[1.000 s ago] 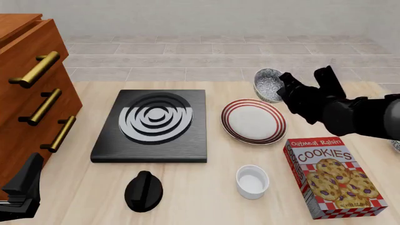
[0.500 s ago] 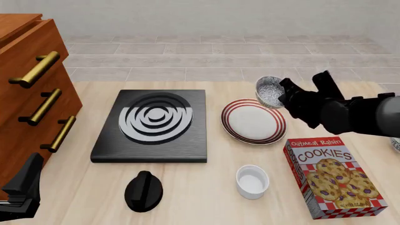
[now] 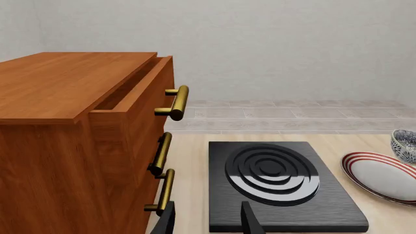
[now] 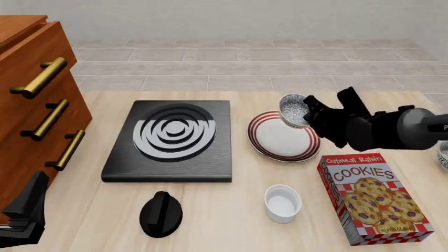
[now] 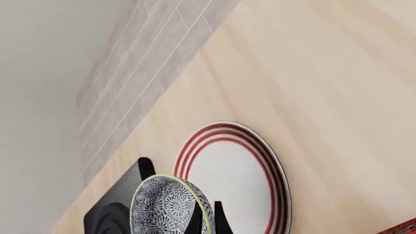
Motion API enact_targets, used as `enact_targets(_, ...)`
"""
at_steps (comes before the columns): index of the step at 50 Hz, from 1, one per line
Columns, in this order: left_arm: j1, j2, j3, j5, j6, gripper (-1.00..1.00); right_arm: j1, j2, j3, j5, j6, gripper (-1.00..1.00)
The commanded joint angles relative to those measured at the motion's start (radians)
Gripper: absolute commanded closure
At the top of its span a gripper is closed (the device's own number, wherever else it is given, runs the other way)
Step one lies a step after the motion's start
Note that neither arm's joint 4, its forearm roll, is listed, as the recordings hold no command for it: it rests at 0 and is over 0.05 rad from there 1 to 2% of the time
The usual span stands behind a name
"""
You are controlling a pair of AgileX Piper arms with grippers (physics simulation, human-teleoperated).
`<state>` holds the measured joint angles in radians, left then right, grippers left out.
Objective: Pick the akita bowl next to the ramekin and place it on the plate.
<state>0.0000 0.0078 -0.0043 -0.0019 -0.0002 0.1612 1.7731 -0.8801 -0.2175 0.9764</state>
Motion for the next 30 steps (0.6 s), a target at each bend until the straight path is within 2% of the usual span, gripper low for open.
enact_targets(1,0.0,0.0,0.0,0.0,0.0,-1.0,0.005,0.054,-0.02,-0.026,0.018,1.0)
enact_targets(17,0.0,0.0,0.0,0.0,0.0,-1.0,-0.009,0.112,-0.057,-0.04,-0.001,1.0)
enact_targets(30,0.0,0.0,0.0,0.0,0.0,-1.0,0.007,0.158,-0.067,-0.059,0.014,1.0)
